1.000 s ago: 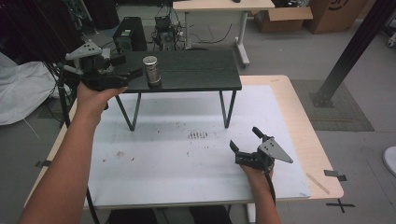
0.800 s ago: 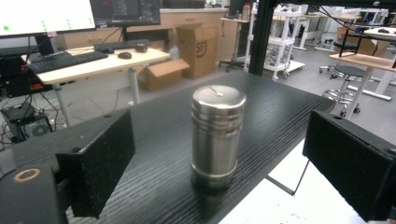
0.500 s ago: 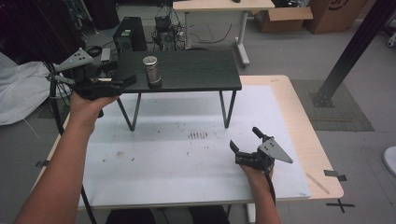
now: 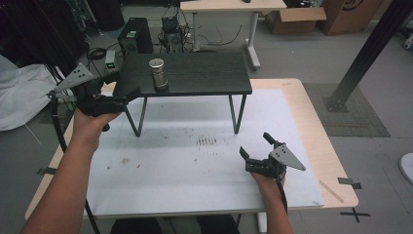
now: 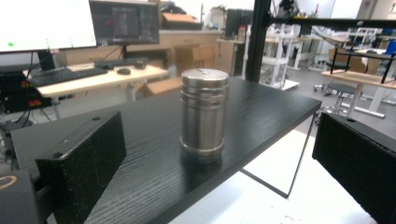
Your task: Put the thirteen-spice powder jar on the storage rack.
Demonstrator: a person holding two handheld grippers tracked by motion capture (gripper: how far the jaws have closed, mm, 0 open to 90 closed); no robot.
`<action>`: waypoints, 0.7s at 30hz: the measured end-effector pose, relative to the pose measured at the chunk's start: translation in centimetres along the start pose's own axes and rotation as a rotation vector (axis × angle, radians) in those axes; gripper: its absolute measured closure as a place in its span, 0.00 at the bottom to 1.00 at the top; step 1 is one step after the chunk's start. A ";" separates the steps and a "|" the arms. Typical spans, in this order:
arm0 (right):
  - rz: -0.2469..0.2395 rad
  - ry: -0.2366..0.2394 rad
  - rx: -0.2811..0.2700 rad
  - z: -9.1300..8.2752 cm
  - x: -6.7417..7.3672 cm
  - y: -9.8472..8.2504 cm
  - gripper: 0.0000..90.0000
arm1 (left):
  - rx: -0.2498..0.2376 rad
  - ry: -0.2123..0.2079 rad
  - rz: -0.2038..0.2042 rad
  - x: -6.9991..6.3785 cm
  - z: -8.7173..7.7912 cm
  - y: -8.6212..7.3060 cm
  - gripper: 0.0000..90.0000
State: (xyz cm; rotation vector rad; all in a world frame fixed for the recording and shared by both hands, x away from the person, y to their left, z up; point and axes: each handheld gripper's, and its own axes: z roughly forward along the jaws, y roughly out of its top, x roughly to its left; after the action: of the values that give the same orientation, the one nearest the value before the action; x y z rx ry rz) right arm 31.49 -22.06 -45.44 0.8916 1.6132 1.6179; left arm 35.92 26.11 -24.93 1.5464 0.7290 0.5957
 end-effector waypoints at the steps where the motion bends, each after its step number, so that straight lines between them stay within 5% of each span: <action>1: 0.000 0.000 0.000 0.0 0.0 0.0 0.00 | -0.009 -0.003 0.003 0.0 -0.1 -0.3 0.03; 10: -0.003 0.000 0.003 0.0 0.0 0.0 0.00 | -0.065 0.028 -0.038 0.5 -1.4 -3.5 0.03; 21: -0.002 0.000 0.006 0.0 0.0 0.0 0.00 | -0.109 0.017 0.016 0.0 -2.5 -6.4 0.03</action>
State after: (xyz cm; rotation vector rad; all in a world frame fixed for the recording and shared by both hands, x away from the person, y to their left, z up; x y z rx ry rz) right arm 31.51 -22.01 -45.43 0.8922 1.6191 1.6129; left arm 33.40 27.95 -31.03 1.4492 0.6867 0.6514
